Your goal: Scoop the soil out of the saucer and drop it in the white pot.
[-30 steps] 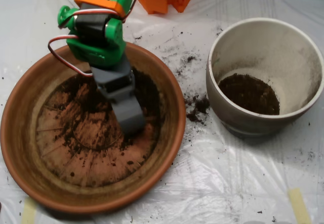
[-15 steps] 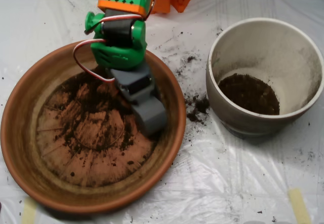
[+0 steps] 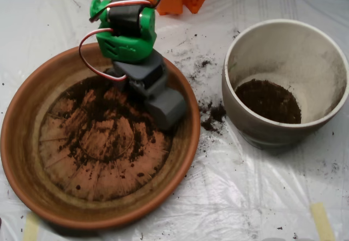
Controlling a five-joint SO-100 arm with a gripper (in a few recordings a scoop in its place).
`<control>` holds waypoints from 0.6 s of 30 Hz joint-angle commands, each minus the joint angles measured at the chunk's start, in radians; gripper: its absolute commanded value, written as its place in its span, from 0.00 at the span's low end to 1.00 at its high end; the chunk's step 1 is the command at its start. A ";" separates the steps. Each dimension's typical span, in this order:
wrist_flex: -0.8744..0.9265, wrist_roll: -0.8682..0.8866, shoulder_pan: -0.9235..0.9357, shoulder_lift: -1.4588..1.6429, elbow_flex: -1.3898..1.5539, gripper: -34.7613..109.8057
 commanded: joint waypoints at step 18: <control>-0.086 -0.155 0.112 0.037 0.103 0.46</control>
